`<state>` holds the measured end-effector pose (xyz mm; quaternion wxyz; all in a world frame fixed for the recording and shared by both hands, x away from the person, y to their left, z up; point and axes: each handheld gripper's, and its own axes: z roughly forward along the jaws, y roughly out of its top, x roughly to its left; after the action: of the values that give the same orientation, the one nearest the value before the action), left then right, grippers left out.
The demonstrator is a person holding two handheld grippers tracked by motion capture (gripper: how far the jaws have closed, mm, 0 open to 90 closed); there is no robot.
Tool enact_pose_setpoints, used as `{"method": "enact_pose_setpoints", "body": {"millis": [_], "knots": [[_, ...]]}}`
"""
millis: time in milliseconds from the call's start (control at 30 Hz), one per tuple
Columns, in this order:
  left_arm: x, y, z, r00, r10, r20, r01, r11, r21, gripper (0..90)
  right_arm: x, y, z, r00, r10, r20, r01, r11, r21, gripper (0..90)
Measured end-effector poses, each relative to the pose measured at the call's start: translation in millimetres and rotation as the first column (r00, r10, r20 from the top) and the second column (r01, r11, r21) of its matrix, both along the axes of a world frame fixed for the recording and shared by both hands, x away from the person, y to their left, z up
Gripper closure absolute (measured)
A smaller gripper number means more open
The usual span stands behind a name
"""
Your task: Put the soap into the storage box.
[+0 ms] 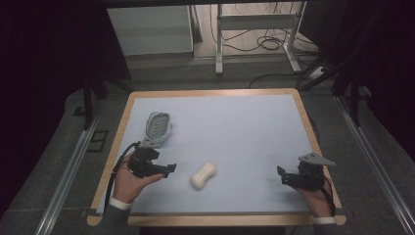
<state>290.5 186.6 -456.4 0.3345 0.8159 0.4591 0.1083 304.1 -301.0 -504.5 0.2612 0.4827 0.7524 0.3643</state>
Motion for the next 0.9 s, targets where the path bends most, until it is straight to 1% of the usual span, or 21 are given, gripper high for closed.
{"method": "enact_pose_setpoints", "body": {"millis": [133, 233, 600, 700, 900], "knots": [[2.7, -10.1, 0.2, 0.9998, -0.017, 0.006, 0.017, 0.9997, 0.018, 19.6, 0.0, -0.3, 0.0, 1.0000, 0.001, 0.000, -0.001, 1.000, 0.000, 5.9], [4.6, -15.4, 0.7, 0.9997, -0.025, 0.002, 0.024, 0.9994, 0.024, 19.7, 0.1, -1.3, -0.1, 1.0000, -0.004, -0.002, 0.004, 1.000, 0.002, 5.8], [11.1, -38.5, -4.4, 0.9965, -0.076, -0.034, 0.078, 0.9956, 0.053, 19.6, 0.2, -2.3, -0.1, 1.0000, -0.005, -0.002, 0.005, 1.000, 0.001, 5.9], [13.3, -43.7, -5.0, 0.9953, -0.087, -0.043, 0.089, 0.9940, 0.064, 19.6, 0.4, -2.1, -0.8, 1.0000, -0.005, -0.003, 0.005, 1.000, 0.000, 5.9], [17.9, -54.3, -9.6, 0.9930, -0.101, -0.061, 0.106, 0.9919, 0.070, 19.5, 0.5, -2.1, -1.1, 1.0000, -0.003, -0.007, 0.003, 1.000, 0.001, 5.8]]}}
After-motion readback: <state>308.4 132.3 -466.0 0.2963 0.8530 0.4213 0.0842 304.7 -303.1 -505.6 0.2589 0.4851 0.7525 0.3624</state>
